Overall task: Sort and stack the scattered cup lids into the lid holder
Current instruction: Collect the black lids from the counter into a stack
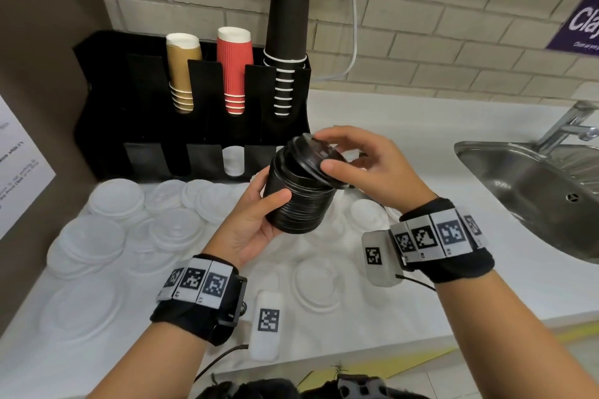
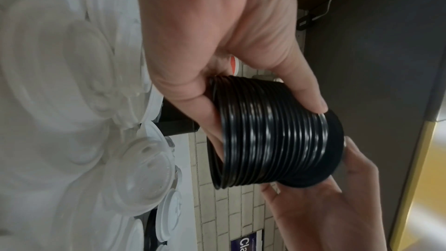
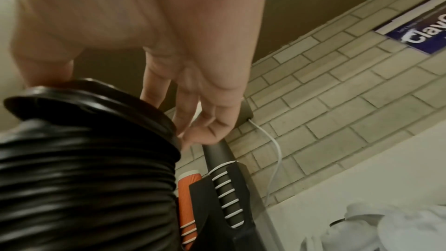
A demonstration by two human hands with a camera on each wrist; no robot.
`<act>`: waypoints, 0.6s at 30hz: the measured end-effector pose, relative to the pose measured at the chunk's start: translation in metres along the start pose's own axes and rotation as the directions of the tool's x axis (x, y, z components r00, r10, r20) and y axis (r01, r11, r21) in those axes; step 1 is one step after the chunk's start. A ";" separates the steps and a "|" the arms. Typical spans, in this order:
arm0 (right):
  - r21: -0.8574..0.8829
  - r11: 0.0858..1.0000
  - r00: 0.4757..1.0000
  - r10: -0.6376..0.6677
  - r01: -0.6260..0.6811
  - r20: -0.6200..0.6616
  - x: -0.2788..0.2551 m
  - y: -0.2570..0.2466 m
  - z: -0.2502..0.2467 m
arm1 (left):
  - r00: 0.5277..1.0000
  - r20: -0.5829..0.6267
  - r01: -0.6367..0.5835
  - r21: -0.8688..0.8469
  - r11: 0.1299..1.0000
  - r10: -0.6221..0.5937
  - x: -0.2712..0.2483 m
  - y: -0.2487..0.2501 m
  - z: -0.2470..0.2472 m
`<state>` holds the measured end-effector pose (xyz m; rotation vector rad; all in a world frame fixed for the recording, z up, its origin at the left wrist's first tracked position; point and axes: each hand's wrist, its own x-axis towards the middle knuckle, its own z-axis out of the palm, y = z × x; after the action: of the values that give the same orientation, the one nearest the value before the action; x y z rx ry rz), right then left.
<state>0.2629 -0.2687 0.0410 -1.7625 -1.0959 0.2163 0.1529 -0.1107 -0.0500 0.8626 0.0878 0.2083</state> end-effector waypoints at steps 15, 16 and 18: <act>-0.156 0.985 0.995 -0.063 0.074 0.075 -0.003 -0.007 0.003 | 1.000 0.006 0.023 0.023 0.999 -0.023 -0.006 -0.007 0.002; -0.154 0.985 0.995 -0.067 0.078 0.077 -0.004 -0.007 0.003 | 0.999 0.017 0.028 0.017 0.999 -0.029 -0.006 -0.008 0.002; -0.155 0.984 0.993 -0.074 0.088 0.089 -0.006 -0.007 0.002 | 0.999 0.037 0.037 0.018 0.999 -0.038 -0.006 -0.009 0.003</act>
<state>0.2542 -0.2711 0.0440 -1.8591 -1.2724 0.1569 0.1483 -0.1197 -0.0548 0.8808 0.0714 0.1563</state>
